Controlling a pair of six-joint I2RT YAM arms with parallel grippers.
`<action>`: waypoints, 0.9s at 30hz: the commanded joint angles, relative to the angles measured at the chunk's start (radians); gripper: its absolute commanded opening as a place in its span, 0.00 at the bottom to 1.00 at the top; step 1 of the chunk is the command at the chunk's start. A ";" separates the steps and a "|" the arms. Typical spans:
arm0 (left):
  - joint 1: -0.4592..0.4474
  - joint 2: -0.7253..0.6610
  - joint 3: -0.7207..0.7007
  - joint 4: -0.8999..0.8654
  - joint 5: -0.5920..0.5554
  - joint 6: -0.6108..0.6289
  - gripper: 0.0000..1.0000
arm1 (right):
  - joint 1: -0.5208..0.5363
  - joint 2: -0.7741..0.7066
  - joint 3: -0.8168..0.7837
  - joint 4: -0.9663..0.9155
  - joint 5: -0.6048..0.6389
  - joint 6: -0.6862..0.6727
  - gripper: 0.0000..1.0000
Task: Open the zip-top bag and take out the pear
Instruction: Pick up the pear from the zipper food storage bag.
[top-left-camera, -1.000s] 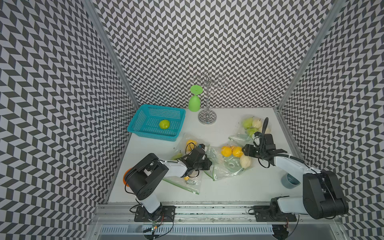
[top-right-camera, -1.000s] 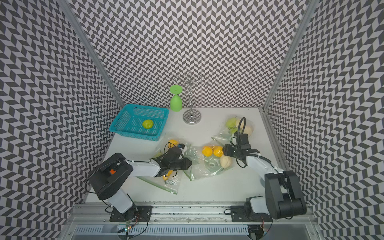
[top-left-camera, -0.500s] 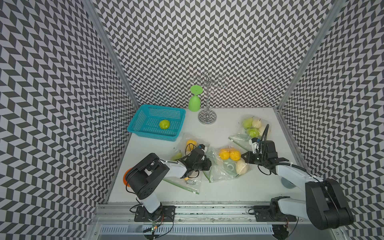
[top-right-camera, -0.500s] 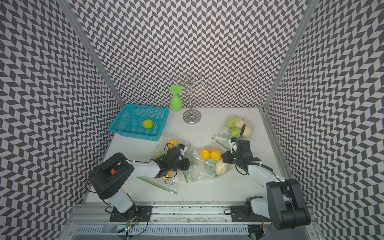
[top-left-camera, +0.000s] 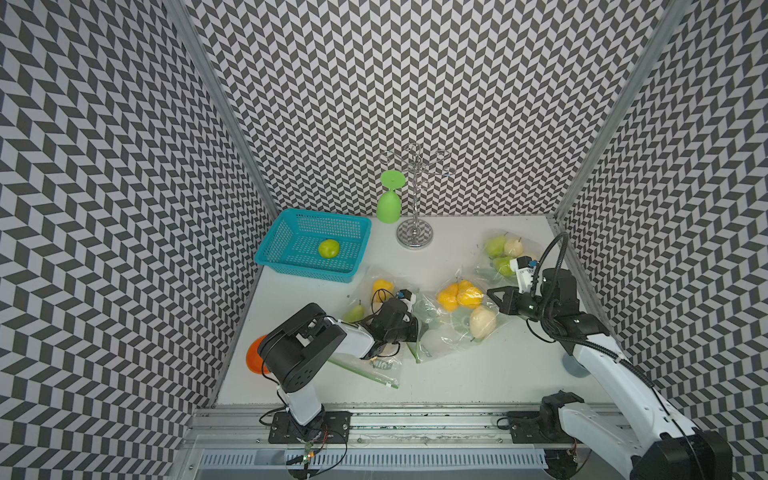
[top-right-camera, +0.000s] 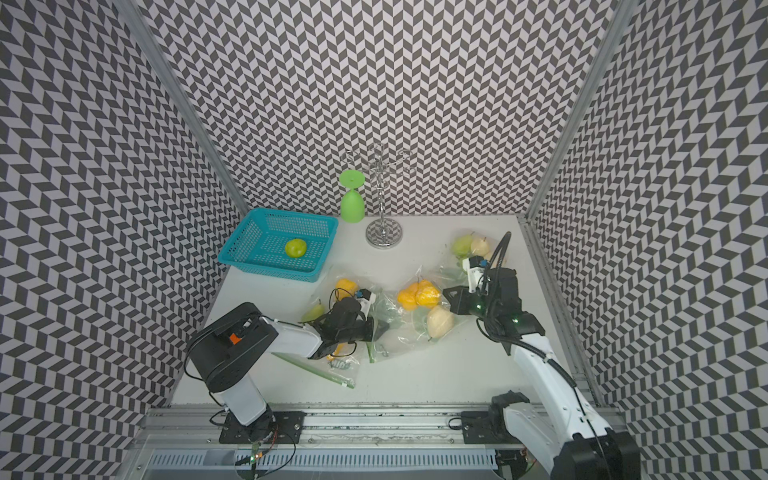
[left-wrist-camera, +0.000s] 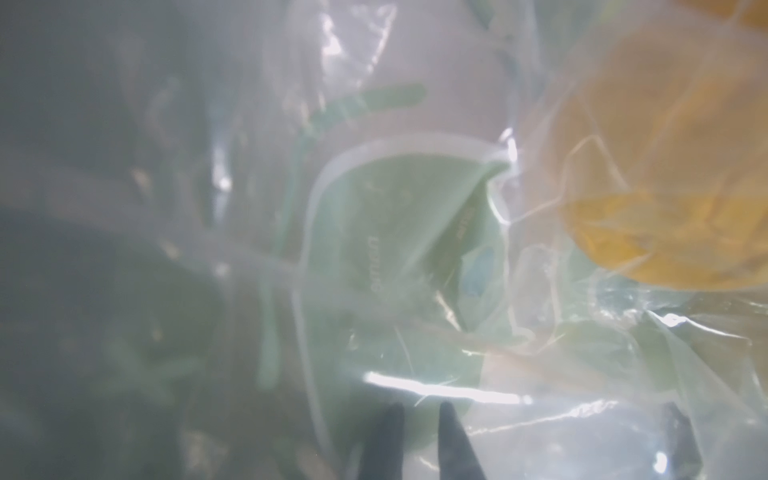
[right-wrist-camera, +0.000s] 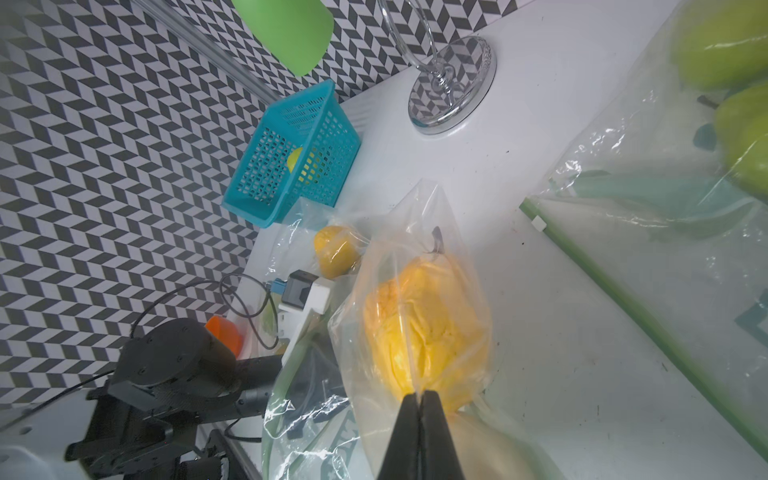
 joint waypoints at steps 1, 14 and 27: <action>-0.006 0.058 -0.044 -0.069 0.001 -0.008 0.19 | 0.006 -0.037 0.035 -0.016 -0.065 0.030 0.00; -0.022 0.113 -0.079 0.015 0.002 -0.032 0.17 | -0.008 -0.128 0.070 0.093 -0.164 0.201 0.00; -0.027 0.053 -0.121 0.060 -0.011 -0.044 0.18 | -0.115 -0.082 -0.017 0.066 -0.074 0.195 0.00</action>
